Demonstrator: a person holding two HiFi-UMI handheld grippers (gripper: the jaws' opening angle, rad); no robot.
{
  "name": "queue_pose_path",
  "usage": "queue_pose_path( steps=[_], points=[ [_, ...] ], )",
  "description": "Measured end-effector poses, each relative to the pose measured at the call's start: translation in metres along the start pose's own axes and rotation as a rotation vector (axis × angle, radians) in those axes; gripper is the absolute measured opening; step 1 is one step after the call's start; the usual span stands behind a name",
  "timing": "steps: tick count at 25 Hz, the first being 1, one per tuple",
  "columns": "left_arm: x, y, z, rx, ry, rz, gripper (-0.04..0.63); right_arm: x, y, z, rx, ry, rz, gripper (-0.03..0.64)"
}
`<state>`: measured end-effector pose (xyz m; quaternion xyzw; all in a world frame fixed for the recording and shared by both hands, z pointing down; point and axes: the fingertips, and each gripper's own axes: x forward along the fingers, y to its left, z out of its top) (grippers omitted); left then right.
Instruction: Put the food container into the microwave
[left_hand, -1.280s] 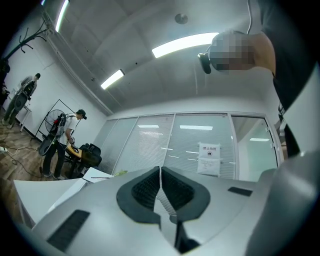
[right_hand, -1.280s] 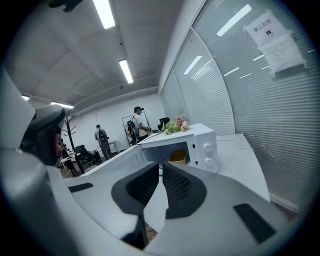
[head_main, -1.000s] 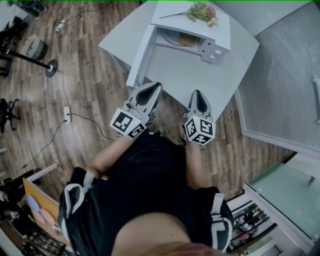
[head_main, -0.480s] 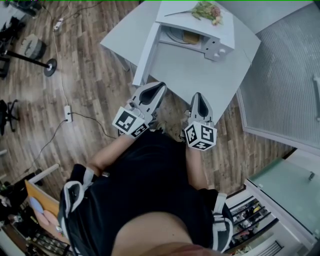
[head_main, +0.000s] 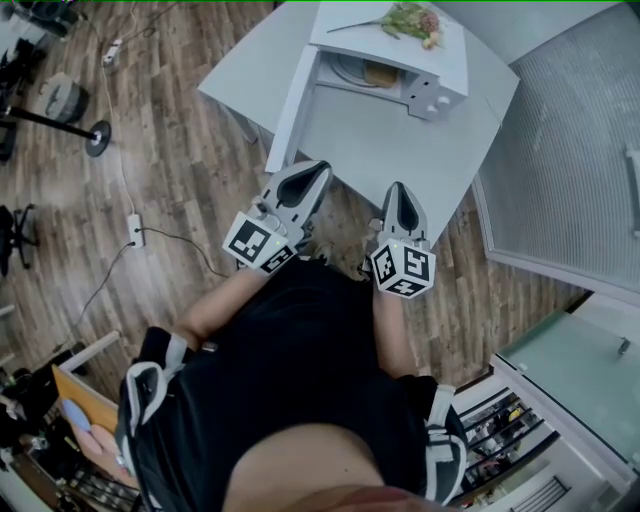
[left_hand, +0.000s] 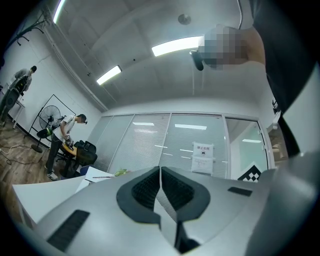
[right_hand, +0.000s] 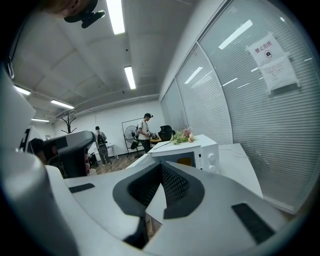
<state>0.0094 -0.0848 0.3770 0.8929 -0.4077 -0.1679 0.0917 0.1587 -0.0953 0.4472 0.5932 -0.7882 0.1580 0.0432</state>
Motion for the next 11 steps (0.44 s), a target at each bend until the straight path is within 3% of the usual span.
queue_pose_path(
  steps=[11],
  points=[
    [-0.0023, 0.0042, 0.0005, 0.003, 0.005, 0.004, 0.032, 0.0073, 0.0013, -0.0046, -0.001, 0.015, 0.003, 0.025]
  ],
)
